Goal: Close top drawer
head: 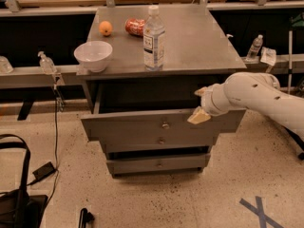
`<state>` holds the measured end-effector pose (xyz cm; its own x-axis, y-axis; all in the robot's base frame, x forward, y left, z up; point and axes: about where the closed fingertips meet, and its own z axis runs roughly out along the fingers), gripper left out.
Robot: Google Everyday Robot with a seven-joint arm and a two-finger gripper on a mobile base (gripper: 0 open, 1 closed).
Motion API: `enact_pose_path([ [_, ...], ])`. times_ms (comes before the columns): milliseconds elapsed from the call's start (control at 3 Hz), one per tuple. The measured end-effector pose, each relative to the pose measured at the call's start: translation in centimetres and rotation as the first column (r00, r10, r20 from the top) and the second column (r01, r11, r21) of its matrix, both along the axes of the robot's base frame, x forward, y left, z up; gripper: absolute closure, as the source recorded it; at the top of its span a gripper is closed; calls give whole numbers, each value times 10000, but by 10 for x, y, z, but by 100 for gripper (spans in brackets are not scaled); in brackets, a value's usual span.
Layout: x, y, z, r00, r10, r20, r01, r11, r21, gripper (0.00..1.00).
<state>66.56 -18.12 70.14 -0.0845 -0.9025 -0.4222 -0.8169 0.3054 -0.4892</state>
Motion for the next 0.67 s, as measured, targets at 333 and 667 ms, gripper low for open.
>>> enact_pose_path([
  [333,-8,4,14,9995,128,274,-130,9999,85,21],
  [667,-27,9,18,9987,386,335,-412,9958,815,29],
])
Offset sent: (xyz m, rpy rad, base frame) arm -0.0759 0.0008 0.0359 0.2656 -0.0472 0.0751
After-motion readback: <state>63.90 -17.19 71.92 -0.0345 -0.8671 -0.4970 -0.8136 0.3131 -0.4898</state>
